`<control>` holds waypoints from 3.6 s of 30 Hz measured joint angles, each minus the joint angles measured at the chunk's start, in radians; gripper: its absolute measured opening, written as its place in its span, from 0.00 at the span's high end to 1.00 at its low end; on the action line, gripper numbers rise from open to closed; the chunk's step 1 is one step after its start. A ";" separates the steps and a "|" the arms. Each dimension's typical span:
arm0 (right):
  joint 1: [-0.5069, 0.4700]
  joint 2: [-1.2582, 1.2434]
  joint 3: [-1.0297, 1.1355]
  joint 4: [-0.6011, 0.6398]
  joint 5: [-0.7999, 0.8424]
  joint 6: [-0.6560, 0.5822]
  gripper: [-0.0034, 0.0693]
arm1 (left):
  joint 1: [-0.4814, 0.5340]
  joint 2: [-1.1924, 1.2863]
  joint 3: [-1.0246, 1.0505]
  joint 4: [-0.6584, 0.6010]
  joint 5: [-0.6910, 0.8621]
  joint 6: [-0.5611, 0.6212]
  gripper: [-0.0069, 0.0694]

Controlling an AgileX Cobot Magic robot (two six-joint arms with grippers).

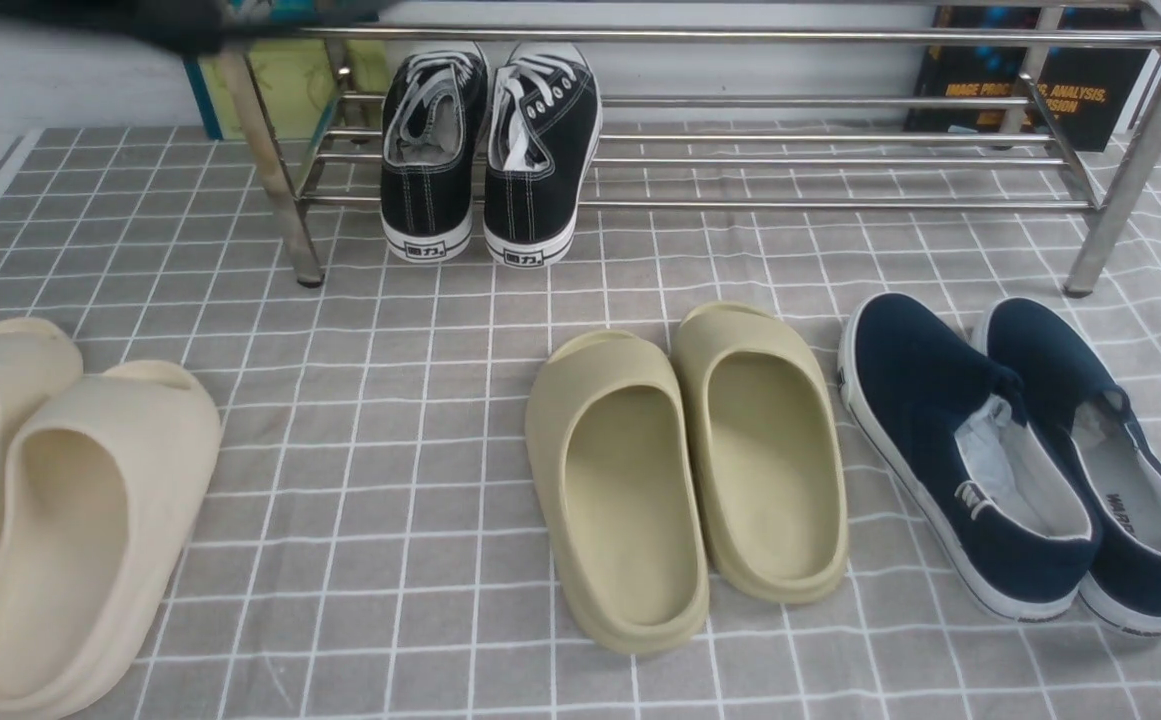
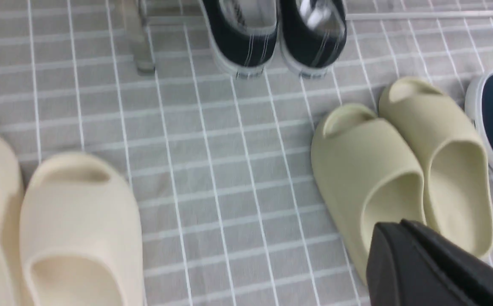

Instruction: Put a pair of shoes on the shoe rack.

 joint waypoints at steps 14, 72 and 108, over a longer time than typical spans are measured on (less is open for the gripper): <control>0.000 0.000 0.000 0.000 0.000 0.000 0.62 | 0.000 -0.635 0.600 0.002 -0.071 -0.097 0.93; 0.000 0.000 0.000 0.001 0.000 0.000 0.62 | 0.339 -1.300 1.670 0.104 -0.848 -0.109 0.93; 0.000 0.000 0.000 0.001 0.000 0.000 0.62 | 0.339 -1.300 1.670 0.104 -0.841 -0.109 0.93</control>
